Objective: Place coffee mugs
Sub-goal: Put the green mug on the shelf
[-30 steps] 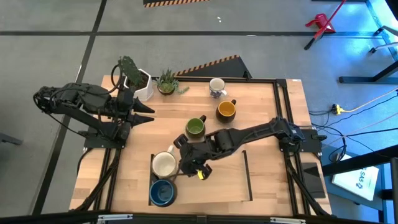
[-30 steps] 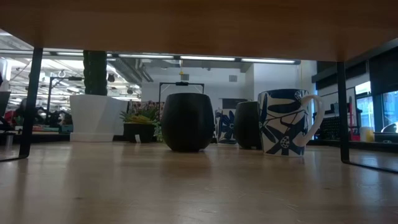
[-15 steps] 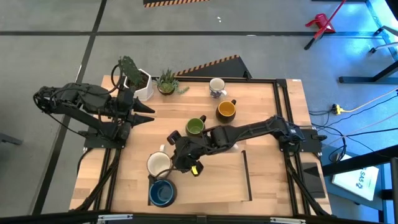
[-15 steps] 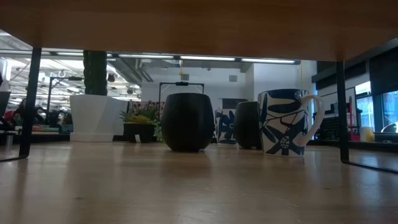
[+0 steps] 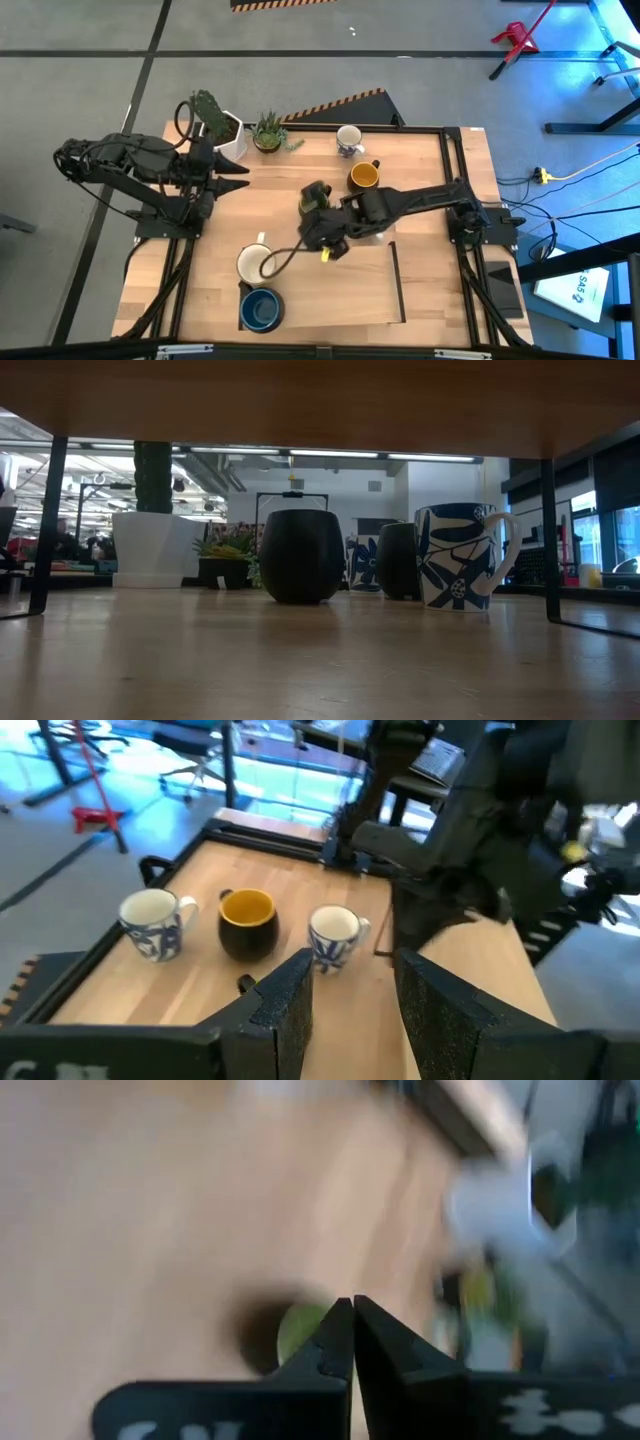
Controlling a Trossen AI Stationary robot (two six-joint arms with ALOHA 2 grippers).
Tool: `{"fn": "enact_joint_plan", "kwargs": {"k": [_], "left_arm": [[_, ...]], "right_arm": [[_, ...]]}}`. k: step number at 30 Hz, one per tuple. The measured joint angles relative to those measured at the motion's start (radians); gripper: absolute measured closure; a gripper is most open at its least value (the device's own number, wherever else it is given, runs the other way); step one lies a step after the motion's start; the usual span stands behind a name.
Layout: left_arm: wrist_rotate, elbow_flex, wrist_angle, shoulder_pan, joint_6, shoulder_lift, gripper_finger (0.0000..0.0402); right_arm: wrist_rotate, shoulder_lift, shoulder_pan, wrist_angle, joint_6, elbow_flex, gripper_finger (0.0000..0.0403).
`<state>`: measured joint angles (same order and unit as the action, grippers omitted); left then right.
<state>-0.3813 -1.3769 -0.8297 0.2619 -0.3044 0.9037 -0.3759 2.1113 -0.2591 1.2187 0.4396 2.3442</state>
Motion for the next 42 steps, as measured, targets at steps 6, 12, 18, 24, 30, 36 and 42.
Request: {"fn": "enact_joint_plan", "kwargs": {"k": [6,12,18,24,30,36,42], "left_arm": [[-0.028,0.000,0.008,0.000,0.002,0.030,0.0264],[-0.028,0.000,0.006,0.000,0.027,0.066,0.0264],[-0.068,0.000,0.002,0.000,0.028,0.070,0.0264],[-0.091,0.001,-0.002,0.000,0.028,0.055,0.0264],[-0.125,0.000,-0.001,-0.006,0.028,0.051,0.0264],[-0.124,0.000,0.000,-0.041,0.027,0.050,0.0264],[-0.110,0.000,0.005,-0.062,0.026,0.050,0.0264]], "right_arm": [[0.087,-0.001,0.064,0.261,-0.004,-0.011,0.0365],[0.162,-0.005,0.114,0.232,0.148,-0.105,0.0253],[0.264,-0.005,0.164,0.003,0.271,-0.331,0.0205],[0.285,-0.012,0.208,-0.152,0.323,-0.508,0.0224],[0.295,-0.006,0.243,-0.216,0.344,-0.587,0.0264],[0.322,-0.007,0.240,-0.238,0.358,-0.591,0.0367],[0.399,-0.082,0.240,-0.190,0.364,-0.590,0.0385]]}}
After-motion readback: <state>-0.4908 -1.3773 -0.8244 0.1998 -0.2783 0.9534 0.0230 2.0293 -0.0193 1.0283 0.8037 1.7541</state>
